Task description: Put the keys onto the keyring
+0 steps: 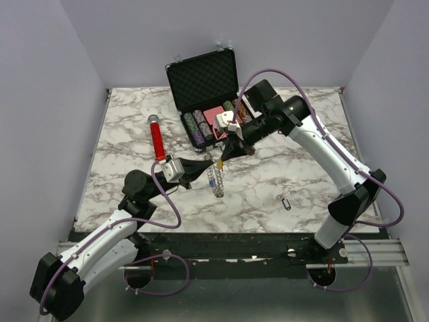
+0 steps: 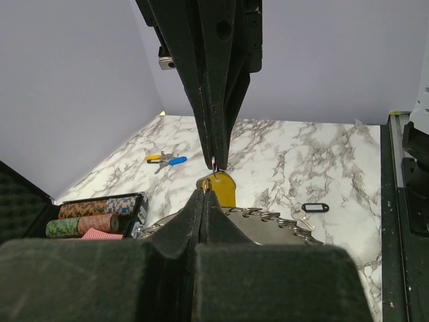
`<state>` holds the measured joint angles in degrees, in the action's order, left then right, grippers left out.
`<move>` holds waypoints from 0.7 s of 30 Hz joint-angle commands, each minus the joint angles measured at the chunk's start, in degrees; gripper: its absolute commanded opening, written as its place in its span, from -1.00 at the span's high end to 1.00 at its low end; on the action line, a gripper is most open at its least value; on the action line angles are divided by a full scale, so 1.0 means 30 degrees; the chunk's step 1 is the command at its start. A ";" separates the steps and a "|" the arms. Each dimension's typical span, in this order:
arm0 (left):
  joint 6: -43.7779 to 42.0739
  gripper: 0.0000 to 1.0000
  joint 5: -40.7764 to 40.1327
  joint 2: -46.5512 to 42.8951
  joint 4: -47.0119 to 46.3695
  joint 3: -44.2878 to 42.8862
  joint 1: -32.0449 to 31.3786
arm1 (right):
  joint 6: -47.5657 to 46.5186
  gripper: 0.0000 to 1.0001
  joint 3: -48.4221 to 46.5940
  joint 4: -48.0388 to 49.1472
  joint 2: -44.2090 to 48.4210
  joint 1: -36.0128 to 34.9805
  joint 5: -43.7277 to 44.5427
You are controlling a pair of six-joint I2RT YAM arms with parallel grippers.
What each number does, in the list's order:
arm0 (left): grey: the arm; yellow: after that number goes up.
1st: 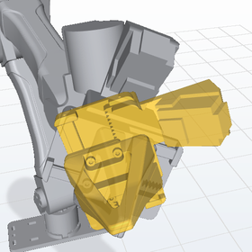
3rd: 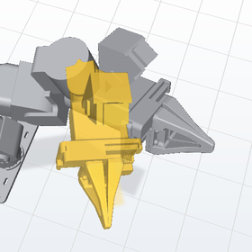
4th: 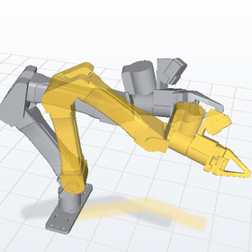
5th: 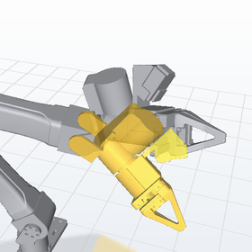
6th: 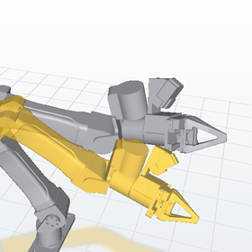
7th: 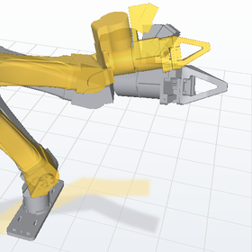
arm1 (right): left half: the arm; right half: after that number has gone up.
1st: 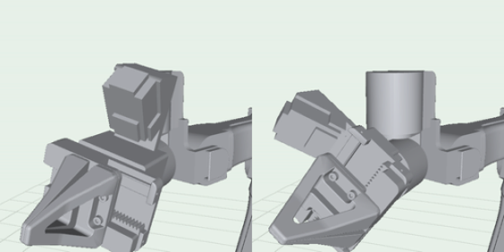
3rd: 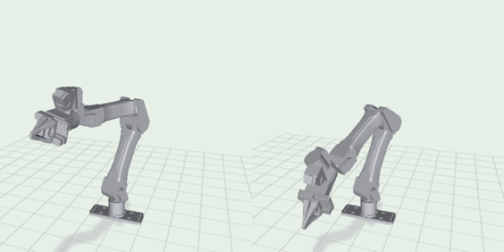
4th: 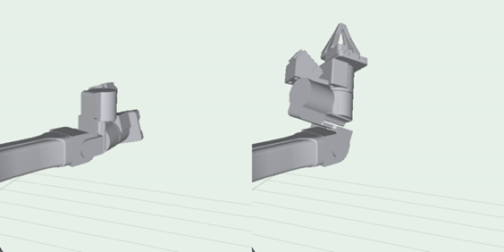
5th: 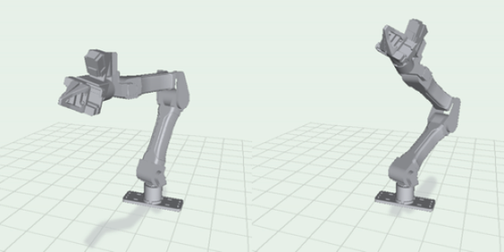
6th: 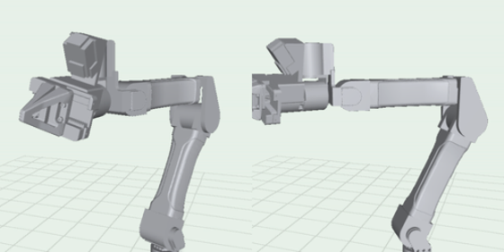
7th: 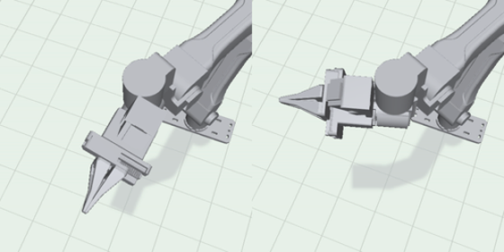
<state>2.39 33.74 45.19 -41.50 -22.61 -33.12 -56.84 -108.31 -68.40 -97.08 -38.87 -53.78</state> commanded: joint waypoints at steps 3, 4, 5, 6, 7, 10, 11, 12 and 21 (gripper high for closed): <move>0.0344 1.00 0.0561 0.0083 -0.1783 -0.0109 -0.0033 | -0.0478 0.99 0.0040 -0.0491 0.0250 0.0096 -0.0941; 0.0432 1.00 0.0590 0.0112 -0.1870 -0.0109 -0.0033 | -0.0332 0.99 0.0069 -0.0404 0.0221 0.0067 -0.0912; 0.0520 1.00 0.0591 0.0113 -0.1958 -0.0080 -0.0033 | -0.0099 0.99 0.0069 -0.0200 0.0192 0.0038 -0.0854; 0.0550 1.00 0.0591 0.0142 -0.1959 -0.0080 -0.0033 | 0.0019 0.99 -0.0018 -0.0024 0.0191 0.0038 -0.0795; 0.0550 1.00 0.0591 0.0171 -0.2017 -0.0080 -0.0033 | 0.0195 0.99 -0.0019 0.0036 0.0133 0.0038 -0.0823; 0.0608 1.00 0.0532 0.0200 -0.2076 -0.0080 -0.0033 | 0.0518 0.99 -0.0165 0.0270 0.0074 0.0067 -0.0911; 0.0579 1.00 0.0503 0.0172 -0.2076 -0.0051 -0.0033 | 0.0606 0.99 -0.0137 0.0329 0.0074 0.0009 -0.0883; 0.0608 1.00 0.0474 0.0200 -0.2076 -0.0022 -0.0033 | 0.0693 0.99 -0.0107 0.0417 0.0045 0.0008 -0.0882; 0.0989 1.00 0.0385 0.0464 -0.2223 -0.0138 -0.0062 | 0.1221 0.99 -0.0048 0.0828 0.0074 0.0008 -0.0706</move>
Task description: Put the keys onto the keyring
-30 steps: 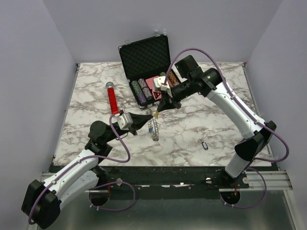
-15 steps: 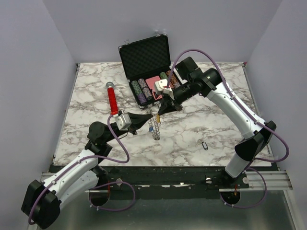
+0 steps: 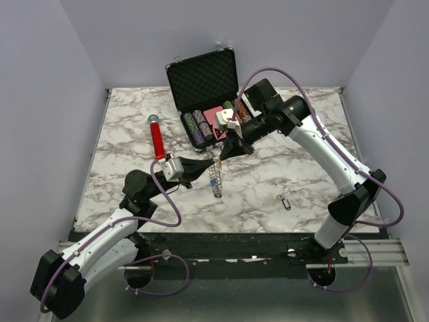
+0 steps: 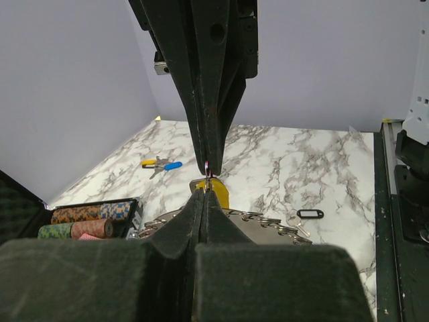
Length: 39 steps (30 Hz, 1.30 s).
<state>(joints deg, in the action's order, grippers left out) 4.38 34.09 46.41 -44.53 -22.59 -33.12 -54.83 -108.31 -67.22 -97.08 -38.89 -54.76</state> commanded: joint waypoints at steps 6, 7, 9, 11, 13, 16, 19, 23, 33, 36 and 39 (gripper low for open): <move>0.0444 1.00 0.0181 0.0086 -0.1357 -0.0058 -0.0033 | 0.0756 0.99 0.0010 0.0581 0.0074 -0.0043 -0.0379; 0.0444 1.00 0.0181 0.0057 -0.1386 -0.0029 -0.0033 | 0.0786 0.99 0.0039 0.0581 0.0074 -0.0014 -0.0408; 0.0444 1.00 0.0123 0.0056 -0.1386 -0.0058 -0.0062 | 0.0757 0.99 0.0011 0.0581 0.0045 -0.0072 -0.0437; 0.0444 1.00 -0.0081 0.0027 -0.1386 0.0000 -0.0062 | 0.0698 0.99 0.0069 0.0523 0.0074 -0.0072 -0.0350; 0.0327 1.00 -0.0199 -0.0061 -0.1299 0.0029 -0.0062 | 0.0698 0.99 0.0069 0.0493 0.0132 -0.0072 -0.0262; 0.0180 1.00 -0.0521 -0.0149 -0.1181 0.0030 -0.0033 | 0.0932 0.99 0.0098 0.0640 0.0133 -0.0072 0.0031; 0.0121 1.00 -0.0668 -0.0236 -0.1122 0.0088 -0.0062 | 0.0815 0.99 0.0127 0.0494 0.0133 -0.0072 -0.0055; 0.0092 1.00 -0.0727 -0.0324 -0.1122 0.0088 -0.0062 | 0.0669 0.99 0.0069 0.0376 0.0103 -0.0072 -0.0144; 0.0033 1.00 -0.1020 -0.0383 -0.1122 0.0147 -0.0062 | 0.0552 0.99 -0.0019 0.0288 0.0074 -0.0072 -0.0232; 0.0062 1.00 -0.0962 -0.0383 -0.1122 0.0118 -0.0033 | 0.0552 0.99 -0.0048 0.0288 0.0074 -0.0072 -0.0261; 0.0092 1.00 -0.0932 -0.0383 -0.1181 0.0147 -0.0062 | 0.0610 0.99 -0.0107 0.0317 -0.0013 -0.0072 -0.0291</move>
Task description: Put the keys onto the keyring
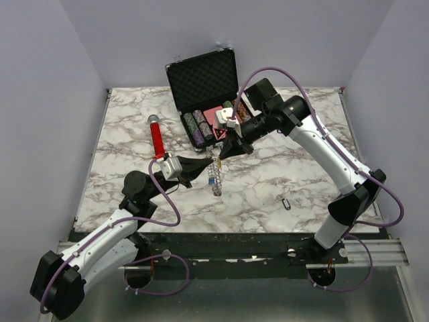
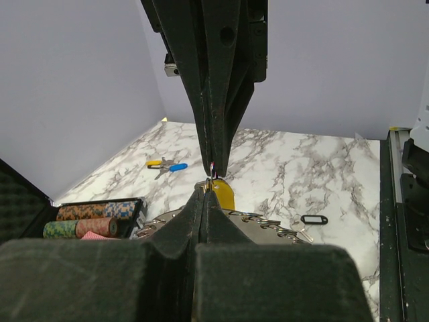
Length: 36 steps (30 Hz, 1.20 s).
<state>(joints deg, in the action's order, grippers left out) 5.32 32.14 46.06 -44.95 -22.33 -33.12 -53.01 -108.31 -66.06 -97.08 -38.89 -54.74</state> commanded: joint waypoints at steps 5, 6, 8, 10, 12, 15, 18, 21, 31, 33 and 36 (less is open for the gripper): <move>-0.0133 1.00 -0.0079 -0.0121 -0.1072 0.0030 -0.0062 | 0.0181 0.99 -0.0166 0.0107 -0.0043 -0.0072 -0.0269; -0.0133 1.00 -0.0021 -0.0149 -0.1072 0.0030 -0.0062 | 0.0268 0.99 -0.0166 0.0165 -0.0072 -0.0072 -0.0269; -0.0104 1.00 0.0009 -0.0120 -0.1101 0.0030 -0.0120 | 0.0298 0.99 -0.0137 0.0136 -0.0043 -0.0072 -0.0269; -0.0104 1.00 0.0009 -0.0062 -0.1101 0.0030 -0.0121 | 0.0327 0.99 -0.0136 0.0194 -0.0043 -0.0072 -0.0269; -0.0075 1.00 0.0067 -0.0033 -0.1130 0.0030 -0.0150 | 0.0328 0.99 -0.0136 0.0195 -0.0101 -0.0072 -0.0385; -0.0046 1.00 0.0097 0.0026 -0.1131 0.0001 -0.0209 | 0.0503 0.99 -0.0194 0.0253 -0.0131 -0.0043 -0.0473; 0.0013 1.00 0.0155 0.0056 -0.1218 0.0001 -0.0267 | 0.0503 0.99 -0.0195 0.0283 -0.0189 -0.0072 -0.0474; 0.0013 1.00 0.0155 0.0085 -0.1218 0.0001 -0.0267 | 0.0503 0.99 -0.0195 0.0283 -0.0190 -0.0160 -0.0445; 0.0159 1.00 0.0214 0.0085 -0.1306 0.0001 -0.0297 | 0.0592 0.99 -0.0136 0.0370 -0.0248 -0.0218 -0.0503; 0.0218 1.00 0.0243 0.0143 -0.1423 0.0001 -0.0326 | 0.0592 0.99 -0.0136 0.0399 -0.0248 -0.0219 -0.0503; 0.0364 1.00 0.0331 0.0202 -0.1511 0.0001 -0.0326 | 0.0620 0.99 -0.0136 0.0429 -0.0248 -0.0248 -0.0474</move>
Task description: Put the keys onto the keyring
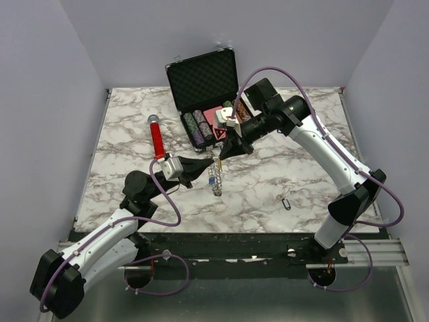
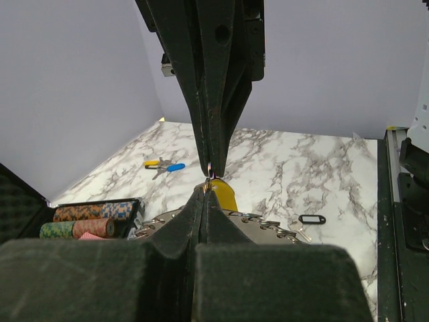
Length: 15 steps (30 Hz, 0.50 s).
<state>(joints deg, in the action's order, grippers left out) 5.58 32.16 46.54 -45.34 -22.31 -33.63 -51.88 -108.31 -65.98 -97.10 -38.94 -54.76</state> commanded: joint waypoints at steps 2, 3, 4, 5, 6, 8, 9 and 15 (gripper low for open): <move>0.0393 1.00 0.0324 0.0042 -0.1526 0.0023 -0.0158 | 0.0213 0.99 -0.0165 0.0400 -0.0241 -0.0263 -0.0437; 0.0394 1.00 0.0324 0.0042 -0.1556 0.0023 -0.0158 | 0.0212 0.99 -0.0166 0.0429 -0.0270 -0.0292 -0.0437; 0.0423 1.00 0.0353 0.0071 -0.1585 0.0023 -0.0158 | 0.0212 0.99 -0.0166 0.0400 -0.0241 -0.0321 -0.0437; 0.0482 1.00 0.0353 0.0071 -0.1643 0.0052 -0.0129 | 0.0241 0.99 -0.0166 0.0400 -0.0270 -0.0321 -0.0437; 0.0482 1.00 0.0353 0.0100 -0.1644 0.0052 -0.0158 | 0.0242 0.99 -0.0195 0.0429 -0.0270 -0.0321 -0.0437; 0.0570 1.00 0.0383 0.0100 -0.1731 0.0081 -0.0158 | 0.0271 0.99 -0.0253 0.0400 -0.0300 -0.0321 -0.0437; 0.0599 1.00 0.0383 0.0100 -0.1790 0.0081 -0.0158 | 0.0242 0.99 -0.0253 0.0429 -0.0300 -0.0321 -0.0466; 0.0775 1.00 0.0412 0.0159 -0.1936 0.0082 -0.0129 | 0.0446 0.99 -0.0312 0.0517 -0.0329 -0.0351 -0.0583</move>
<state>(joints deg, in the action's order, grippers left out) 6.94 32.18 46.96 -46.63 -22.00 -33.63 -51.79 -108.33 -66.00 -97.10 -38.96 -54.74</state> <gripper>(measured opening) 0.007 0.007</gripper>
